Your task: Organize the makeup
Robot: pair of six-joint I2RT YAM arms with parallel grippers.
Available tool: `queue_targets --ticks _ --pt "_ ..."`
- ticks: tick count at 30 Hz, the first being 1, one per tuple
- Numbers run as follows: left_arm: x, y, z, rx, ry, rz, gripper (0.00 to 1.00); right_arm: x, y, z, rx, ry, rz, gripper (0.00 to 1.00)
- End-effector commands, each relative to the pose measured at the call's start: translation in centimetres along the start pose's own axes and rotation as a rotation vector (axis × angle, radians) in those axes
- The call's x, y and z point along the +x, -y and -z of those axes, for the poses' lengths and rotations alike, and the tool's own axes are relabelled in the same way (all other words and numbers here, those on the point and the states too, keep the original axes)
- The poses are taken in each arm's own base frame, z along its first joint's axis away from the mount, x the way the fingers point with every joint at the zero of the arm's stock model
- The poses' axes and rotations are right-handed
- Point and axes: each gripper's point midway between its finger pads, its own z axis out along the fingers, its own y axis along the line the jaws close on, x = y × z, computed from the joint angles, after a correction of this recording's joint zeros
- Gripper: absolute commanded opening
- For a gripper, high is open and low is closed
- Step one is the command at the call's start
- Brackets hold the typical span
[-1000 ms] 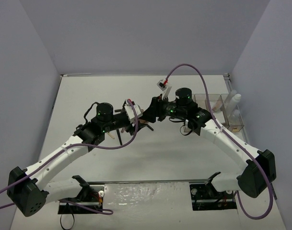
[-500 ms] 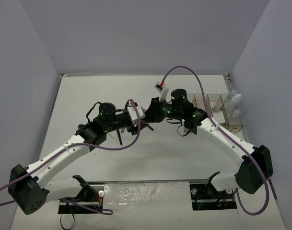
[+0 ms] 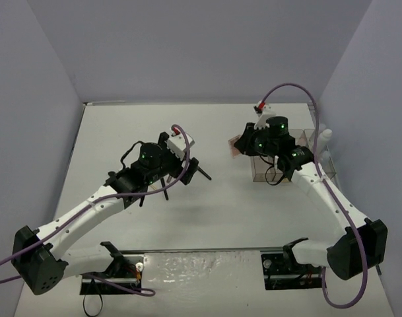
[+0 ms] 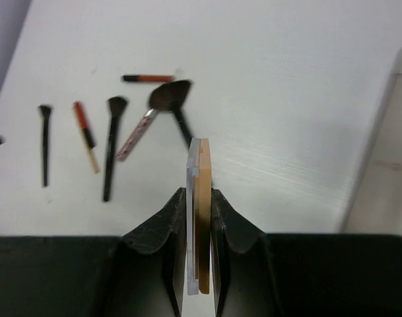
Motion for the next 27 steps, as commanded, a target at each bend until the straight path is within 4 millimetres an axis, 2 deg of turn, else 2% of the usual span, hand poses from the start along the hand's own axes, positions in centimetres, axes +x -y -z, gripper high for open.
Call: queue_targets --ticks 1,3,5,7,9,12,16,17,19,24,27 --pt "-2.3 -7.0 6.2 -0.427 -0.05 0.172 0.97 -2.1 8.4 3.0 0.441 0.097 0.083 0.0" --pt "-1.7 -8.4 8.5 -0.51 -0.101 0.189 0.97 -2.3 12.2 4.4 0.591 0.115 0.057 0.0" --pt "-0.9 -9.6 10.3 -0.566 -0.134 0.212 0.97 -2.4 14.7 5.4 0.677 0.122 0.028 0.0" --pt "0.0 -10.2 12.3 -0.576 -0.141 0.249 0.97 -2.2 18.9 6.7 0.798 0.113 -0.02 0.0" --pt "1.6 -12.1 14.1 -0.633 -0.142 0.3 0.97 -2.1 21.2 7.5 0.856 0.107 -0.061 0.0" --pt "3.8 -14.1 15.0 -0.674 -0.142 0.378 0.97 -1.5 24.5 8.0 0.918 0.084 -0.113 0.0" --pt "6.1 -14.0 13.5 -0.622 -0.165 0.432 0.97 -0.4 27.4 8.1 0.991 0.055 -0.157 0.0" --pt "6.1 -13.6 13.3 -0.595 -0.169 0.438 0.97 0.0 27.8 7.9 0.998 0.042 -0.16 0.0" --pt "6.3 -14.2 13.7 -0.618 -0.174 0.455 0.97 1.4 29.1 7.4 1.029 -0.003 -0.173 0.0" --pt "6.6 -14.0 13.9 -0.619 -0.176 0.448 0.97 3.0 30.7 6.7 1.066 -0.032 -0.208 0.0" --pt "6.8 -14.0 14.0 -0.62 -0.178 0.444 0.97 4.0 31.3 6.3 1.09 -0.053 -0.225 0.08"
